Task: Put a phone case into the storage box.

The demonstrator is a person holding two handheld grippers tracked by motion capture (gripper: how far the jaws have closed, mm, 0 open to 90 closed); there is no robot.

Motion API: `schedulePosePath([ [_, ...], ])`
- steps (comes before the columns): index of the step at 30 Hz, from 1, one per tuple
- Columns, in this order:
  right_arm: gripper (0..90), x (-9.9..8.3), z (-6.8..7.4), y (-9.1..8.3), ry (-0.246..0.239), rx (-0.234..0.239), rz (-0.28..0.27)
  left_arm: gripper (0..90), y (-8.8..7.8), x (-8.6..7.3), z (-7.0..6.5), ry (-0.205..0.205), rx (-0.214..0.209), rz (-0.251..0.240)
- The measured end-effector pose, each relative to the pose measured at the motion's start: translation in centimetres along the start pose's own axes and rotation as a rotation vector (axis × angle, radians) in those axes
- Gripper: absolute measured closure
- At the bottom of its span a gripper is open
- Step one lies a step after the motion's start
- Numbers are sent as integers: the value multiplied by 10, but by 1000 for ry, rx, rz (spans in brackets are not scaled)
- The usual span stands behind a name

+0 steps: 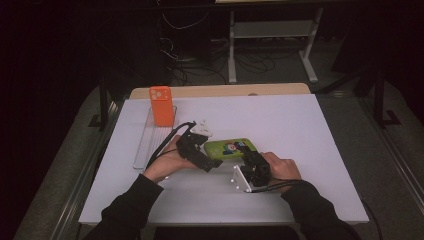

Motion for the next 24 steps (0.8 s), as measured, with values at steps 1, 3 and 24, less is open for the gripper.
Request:
schedulePosePath([
  [1,758,-1,-2,-1,21,36,13,0,-1,0,1,-1,2,-4],
  [3,758,-3,-4,0,112,65,18,0,-2,-1,3,-2,10,-15],
  [24,757,-23,-26,11,876,414,13,0,-7,-1,16,-101,55,-101],
])
Point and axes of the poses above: each handheld gripper's, and its own axes: y roughly forward along the jaws, x roughly out of its top, z roughly to its left, the point moved 3 cm from there along y, roughly forward along the jaws, and after that the axes turned 2 degrees about -x, right-handed, at the moved point
